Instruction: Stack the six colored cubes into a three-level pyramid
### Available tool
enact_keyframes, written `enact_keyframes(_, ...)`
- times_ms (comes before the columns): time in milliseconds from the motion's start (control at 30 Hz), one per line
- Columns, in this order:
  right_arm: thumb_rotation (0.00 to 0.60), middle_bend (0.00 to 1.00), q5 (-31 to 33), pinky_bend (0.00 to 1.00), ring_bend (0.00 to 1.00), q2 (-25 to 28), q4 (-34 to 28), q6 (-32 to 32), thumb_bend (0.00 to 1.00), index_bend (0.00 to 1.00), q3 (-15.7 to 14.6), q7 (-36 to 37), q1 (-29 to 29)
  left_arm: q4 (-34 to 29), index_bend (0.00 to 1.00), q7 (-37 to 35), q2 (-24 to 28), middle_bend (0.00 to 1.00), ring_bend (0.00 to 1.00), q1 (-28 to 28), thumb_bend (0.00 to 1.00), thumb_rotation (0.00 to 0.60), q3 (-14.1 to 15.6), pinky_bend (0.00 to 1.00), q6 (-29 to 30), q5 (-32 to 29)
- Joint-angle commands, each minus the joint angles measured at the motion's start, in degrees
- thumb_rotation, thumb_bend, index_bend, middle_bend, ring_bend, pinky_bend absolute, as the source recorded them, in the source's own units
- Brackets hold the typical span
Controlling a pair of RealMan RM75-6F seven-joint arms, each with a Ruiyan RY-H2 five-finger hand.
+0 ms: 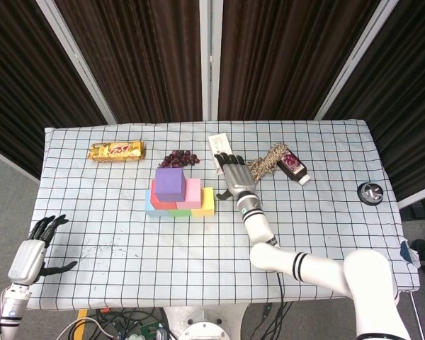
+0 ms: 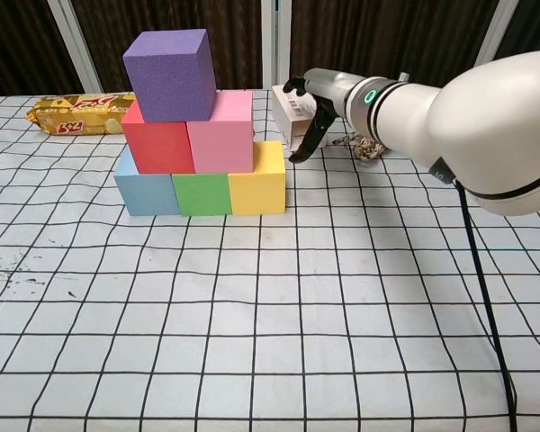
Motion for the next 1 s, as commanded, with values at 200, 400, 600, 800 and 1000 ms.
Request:
enact_keyframes(200,0.6,0.01,2.14,0.0,0.0,3.36,-5.38,2.15,0.11,0.0,2.08,-1.09,0.02,-0.42,0.05,-0.39,0.13,0.15,0.05,-0.18,0.0,0.6,-0.17,0.02,0.28,0.19)
enact_keyframes(400,0.6,0.01,2.46,0.0,0.0,2.16,-5.21,2.67,0.11,0.0,2.72,-0.45,0.76,-0.34,0.05,-0.44,0.26,0.15,0.05,-0.21,0.0,0.6,-0.17,0.02,0.12,0.04)
enact_keyframes(600,0.6,0.01,3.28,0.0,0.0,0.7,-4.34,2.27,0.11,0.0,3.49,0.16,1.76,-0.43,0.05,-0.39,0.39,0.15,0.05,-0.16,0.0,0.6,-0.19,0.02,0.09,-0.08)
enact_keyframes(800,0.6,0.01,2.95,0.0,0.0,-0.56,-3.11,2.67,0.11,0.0,3.95,0.74,2.44,-0.34,0.05,-0.67,0.48,0.15,0.05,-0.08,0.0,0.6,-0.24,0.02,0.13,-0.22)
enact_keyframes(1000,0.6,0.01,1.77,0.0,0.0,-1.74,-2.19,2.89,0.11,0.0,4.19,1.65,2.75,-0.07,0.05,-0.73,0.33,0.15,0.05,0.02,0.0,0.6,-0.17,0.02,0.08,-0.29)
